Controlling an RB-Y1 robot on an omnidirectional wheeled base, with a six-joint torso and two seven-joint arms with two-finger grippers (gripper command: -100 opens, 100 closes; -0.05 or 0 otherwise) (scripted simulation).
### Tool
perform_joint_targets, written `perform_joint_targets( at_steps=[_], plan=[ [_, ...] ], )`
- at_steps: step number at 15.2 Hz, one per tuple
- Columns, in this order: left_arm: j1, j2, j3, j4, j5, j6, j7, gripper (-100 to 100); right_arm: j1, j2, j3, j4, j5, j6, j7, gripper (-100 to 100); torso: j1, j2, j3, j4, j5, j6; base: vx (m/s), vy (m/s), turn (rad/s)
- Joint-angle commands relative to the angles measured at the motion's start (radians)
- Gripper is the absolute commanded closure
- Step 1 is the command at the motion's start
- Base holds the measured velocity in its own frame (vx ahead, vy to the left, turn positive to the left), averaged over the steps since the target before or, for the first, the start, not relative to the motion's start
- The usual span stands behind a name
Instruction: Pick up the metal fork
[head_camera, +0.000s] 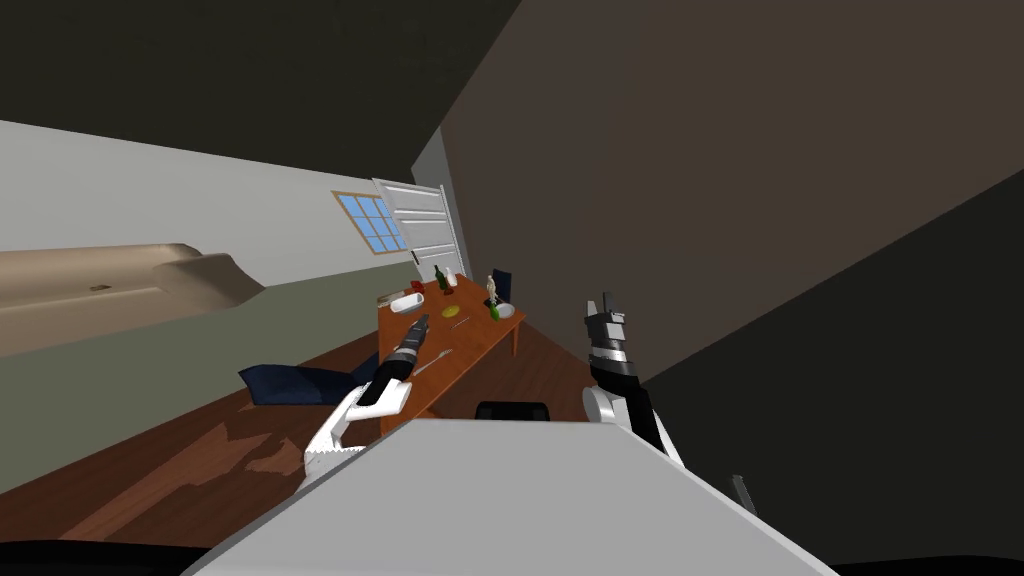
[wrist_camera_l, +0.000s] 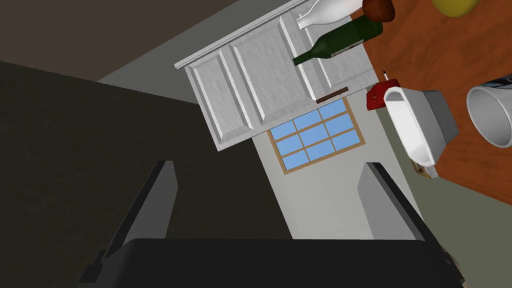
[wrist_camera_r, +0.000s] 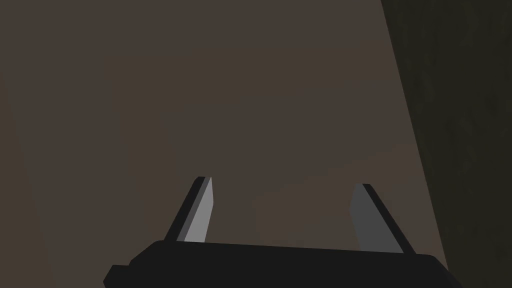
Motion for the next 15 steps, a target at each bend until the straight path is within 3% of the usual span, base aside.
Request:
perform_joint_targets(
  at_steps=[1,2,4,5,7,8,10,11,12,13,15],
  plan=[
    [-0.001,0.006,0.010,0.018,0.003,0.029,0.003,-100,0.000,0.000,0.000,0.000,0.000,0.000,0.000,0,0.000,0.000,0.000,0.000,0.000,0.000,0.011,-0.016,-0.019],
    [-0.011,0.016,0.035,0.056,0.008,0.066,0.007,-100,0.000,0.000,0.000,0.000,0.000,0.000,0.000,0,0.000,0.000,0.000,0.000,0.000,0.000,0.013,-0.023,-0.066],
    [-0.011,0.016,0.035,0.056,0.008,0.080,0.007,-100,0.000,0.000,0.000,0.000,0.000,0.000,0.000,0,0.000,0.000,0.000,0.000,0.000,0.000,0.015,-0.018,-0.043],
    [-0.020,0.025,0.060,0.094,0.014,0.108,0.012,-100,0.000,0.000,0.000,0.000,0.000,0.000,0.000,0,0.000,0.000,0.000,0.000,0.000,0.000,0.022,-0.016,-0.066],
    [-0.020,0.025,0.060,0.094,0.014,0.131,0.012,-100,0.000,0.000,0.000,0.000,0.000,0.000,0.000,0,0.000,0.000,0.000,0.000,0.000,0.000,0.019,-0.015,-0.049],
    [-0.029,0.033,0.085,0.132,0.021,0.163,0.018,-100,0.000,0.000,0.000,0.000,0.000,0.000,0.000,0,0.000,0.000,0.000,0.000,0.000,0.000,0.020,-0.022,-0.070],
    [-0.029,0.033,0.085,0.132,0.021,0.182,0.018,-100,0.000,0.000,0.000,0.000,0.000,0.000,0.000,0,0.000,0.000,0.000,0.000,0.000,0.000,0.020,-0.023,-0.043],
    [-0.038,0.038,0.110,0.171,0.029,0.217,0.025,-100,0.000,0.000,0.000,0.000,0.000,0.000,0.000,0,0.000,0.000,0.000,0.000,0.000,0.000,0.025,-0.024,-0.066],
    [-0.038,0.038,0.110,0.171,0.029,0.233,0.025,-100,0.000,0.000,0.000,0.000,0.000,0.000,0.000,0,0.000,0.000,0.000,0.000,0.000,0.000,0.026,-0.024,-0.060],
    [-0.047,0.043,0.134,0.197,0.037,0.260,0.032,-100,0.000,0.000,0.000,0.000,0.000,0.000,0.000,0,0.000,0.000,0.000,0.000,0.000,0.000,0.036,-0.024,-0.088],
    [-0.047,0.043,0.134,0.209,0.037,0.282,0.032,-100,0.000,0.000,0.000,0.000,0.000,0.000,0.000,0,0.000,-0.001,-0.001,0.000,0.000,0.000,0.036,-0.024,-0.048]
  ],
)
